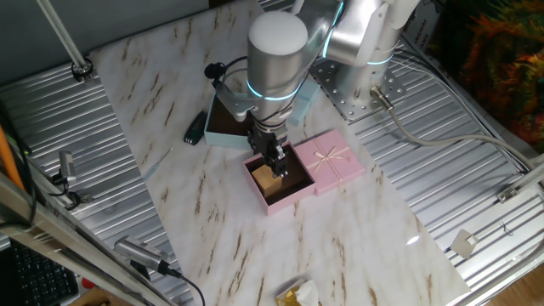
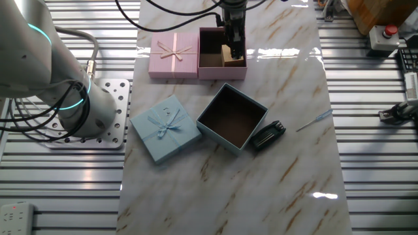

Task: Move an object from one box to another

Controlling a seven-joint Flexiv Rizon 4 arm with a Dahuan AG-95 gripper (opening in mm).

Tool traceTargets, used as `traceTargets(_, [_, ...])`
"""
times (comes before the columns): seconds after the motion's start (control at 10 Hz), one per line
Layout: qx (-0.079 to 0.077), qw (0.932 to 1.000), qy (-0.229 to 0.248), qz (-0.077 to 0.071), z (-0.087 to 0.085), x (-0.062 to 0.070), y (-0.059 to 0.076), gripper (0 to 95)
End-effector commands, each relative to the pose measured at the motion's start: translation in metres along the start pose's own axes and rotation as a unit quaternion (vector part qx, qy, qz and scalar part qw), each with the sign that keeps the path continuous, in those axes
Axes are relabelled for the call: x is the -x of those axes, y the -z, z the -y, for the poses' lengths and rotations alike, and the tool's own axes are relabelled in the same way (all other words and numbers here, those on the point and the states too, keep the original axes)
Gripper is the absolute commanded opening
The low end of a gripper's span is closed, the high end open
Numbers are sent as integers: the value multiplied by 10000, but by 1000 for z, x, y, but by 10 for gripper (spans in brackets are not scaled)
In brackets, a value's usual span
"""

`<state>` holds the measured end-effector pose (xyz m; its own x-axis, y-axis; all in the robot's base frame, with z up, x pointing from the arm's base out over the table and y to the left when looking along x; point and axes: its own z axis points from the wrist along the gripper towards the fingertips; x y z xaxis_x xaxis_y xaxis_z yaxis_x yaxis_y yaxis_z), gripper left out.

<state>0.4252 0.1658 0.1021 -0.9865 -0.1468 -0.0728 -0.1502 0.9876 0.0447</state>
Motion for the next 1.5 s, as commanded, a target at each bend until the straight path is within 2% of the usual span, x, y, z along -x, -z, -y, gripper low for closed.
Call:
traceTargets(0.1, [-27, 9998, -189, 7, 1, -1, 1, 760])
traceTargets(0.5, [-90, 9989, -464, -19, -2, -1, 0, 760])
traceTargets(0.8, [-154, 9983, -551, 48, -37, -4, -13, 760])
traceTargets(0.9, [-131, 9985, -538, 16, -47, -7, -16, 760])
traceTargets(1.2, [-120, 9992, -394, -6, -48, -8, -18, 760])
traceTargets(1.5, [-114, 9994, -324, -3, -42, -8, -16, 760])
